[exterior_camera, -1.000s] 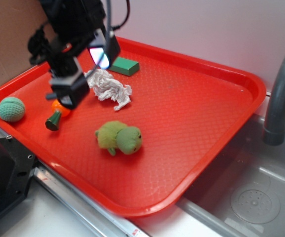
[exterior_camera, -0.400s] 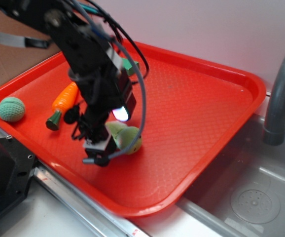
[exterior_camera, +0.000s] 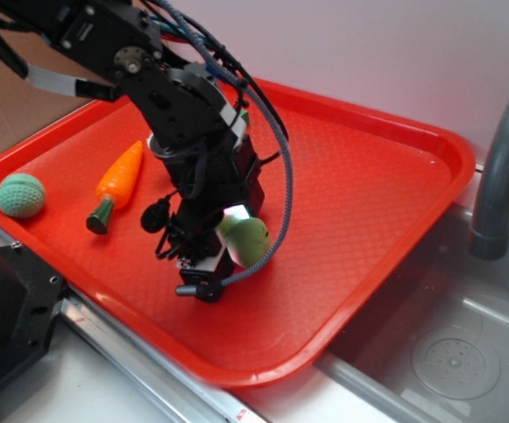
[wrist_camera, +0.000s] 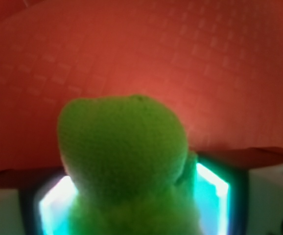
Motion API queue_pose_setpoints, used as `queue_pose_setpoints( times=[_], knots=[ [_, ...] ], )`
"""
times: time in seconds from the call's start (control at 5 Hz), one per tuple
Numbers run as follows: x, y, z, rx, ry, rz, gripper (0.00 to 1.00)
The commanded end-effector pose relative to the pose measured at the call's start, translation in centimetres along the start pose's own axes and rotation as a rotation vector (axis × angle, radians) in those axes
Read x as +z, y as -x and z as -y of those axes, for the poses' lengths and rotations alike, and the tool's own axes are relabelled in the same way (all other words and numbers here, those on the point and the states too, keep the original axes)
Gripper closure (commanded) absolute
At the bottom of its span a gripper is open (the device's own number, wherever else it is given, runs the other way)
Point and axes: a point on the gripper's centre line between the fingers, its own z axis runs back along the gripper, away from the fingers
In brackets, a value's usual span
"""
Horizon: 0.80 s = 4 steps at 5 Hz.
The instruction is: Grab the green animal.
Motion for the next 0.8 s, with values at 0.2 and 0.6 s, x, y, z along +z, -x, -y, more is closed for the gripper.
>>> queue_pose_setpoints(
  times=[0.2,0.6],
  knots=[
    [5.3,-0.4,-2.2,0.365,-0.021,-0.207,1.00],
    [14.3,1.0,-7.0,0.880,0.132,-0.228,1.00]
  ],
)
